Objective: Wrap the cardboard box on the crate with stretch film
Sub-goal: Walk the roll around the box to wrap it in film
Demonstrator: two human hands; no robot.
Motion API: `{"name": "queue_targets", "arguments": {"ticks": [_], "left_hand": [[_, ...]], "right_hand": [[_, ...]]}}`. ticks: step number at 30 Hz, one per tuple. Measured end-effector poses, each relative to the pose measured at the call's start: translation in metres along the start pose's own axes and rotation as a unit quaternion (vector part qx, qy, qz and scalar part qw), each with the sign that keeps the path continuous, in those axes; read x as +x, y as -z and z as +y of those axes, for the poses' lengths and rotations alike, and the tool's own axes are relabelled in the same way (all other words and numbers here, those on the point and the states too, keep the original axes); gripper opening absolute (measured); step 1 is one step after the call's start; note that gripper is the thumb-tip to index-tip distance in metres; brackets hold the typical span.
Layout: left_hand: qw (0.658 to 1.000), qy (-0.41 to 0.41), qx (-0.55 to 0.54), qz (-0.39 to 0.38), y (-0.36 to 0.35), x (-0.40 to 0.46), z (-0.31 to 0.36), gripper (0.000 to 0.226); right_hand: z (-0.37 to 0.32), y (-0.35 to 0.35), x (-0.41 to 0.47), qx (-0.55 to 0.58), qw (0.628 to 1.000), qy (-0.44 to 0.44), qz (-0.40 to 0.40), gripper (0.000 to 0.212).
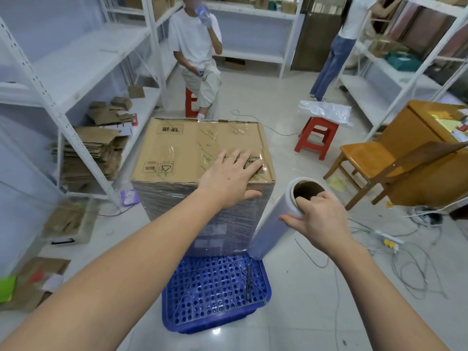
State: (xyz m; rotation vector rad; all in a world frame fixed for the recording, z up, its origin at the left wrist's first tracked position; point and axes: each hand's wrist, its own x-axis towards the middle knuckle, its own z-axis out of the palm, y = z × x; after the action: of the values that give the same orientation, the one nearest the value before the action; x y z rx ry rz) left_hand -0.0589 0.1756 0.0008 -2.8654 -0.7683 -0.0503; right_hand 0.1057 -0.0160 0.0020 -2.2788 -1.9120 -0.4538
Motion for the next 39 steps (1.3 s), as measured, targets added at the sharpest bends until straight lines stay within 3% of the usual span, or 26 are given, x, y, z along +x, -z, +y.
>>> {"name": "queue_targets", "arguments": {"ticks": [14, 19, 29, 39], "left_hand": [[1.0, 0.005, 0.005, -0.001, -0.002, 0.001, 0.0, 0.086], [1.0, 0.006, 0.006, -0.006, -0.001, 0.0, 0.001, 0.087], [1.0, 0.006, 0.011, -0.005, 0.001, -0.004, 0.004, 0.088], [1.0, 0.01, -0.008, -0.002, 0.001, -0.004, 0.004, 0.088]], "right_hand": [[0.033, 0.002, -0.017, 0.087, 0.988, 0.125, 0.004, 0.052], [0.014, 0.012, -0.017, 0.102, 0.973, 0.203, 0.031, 0.051], [-0.054, 0.018, -0.013, 0.156, 0.934, 0.321, -0.014, 0.045], [-0.068, 0.014, -0.018, 0.11, 0.932, 0.342, -0.056, 0.04]]}}
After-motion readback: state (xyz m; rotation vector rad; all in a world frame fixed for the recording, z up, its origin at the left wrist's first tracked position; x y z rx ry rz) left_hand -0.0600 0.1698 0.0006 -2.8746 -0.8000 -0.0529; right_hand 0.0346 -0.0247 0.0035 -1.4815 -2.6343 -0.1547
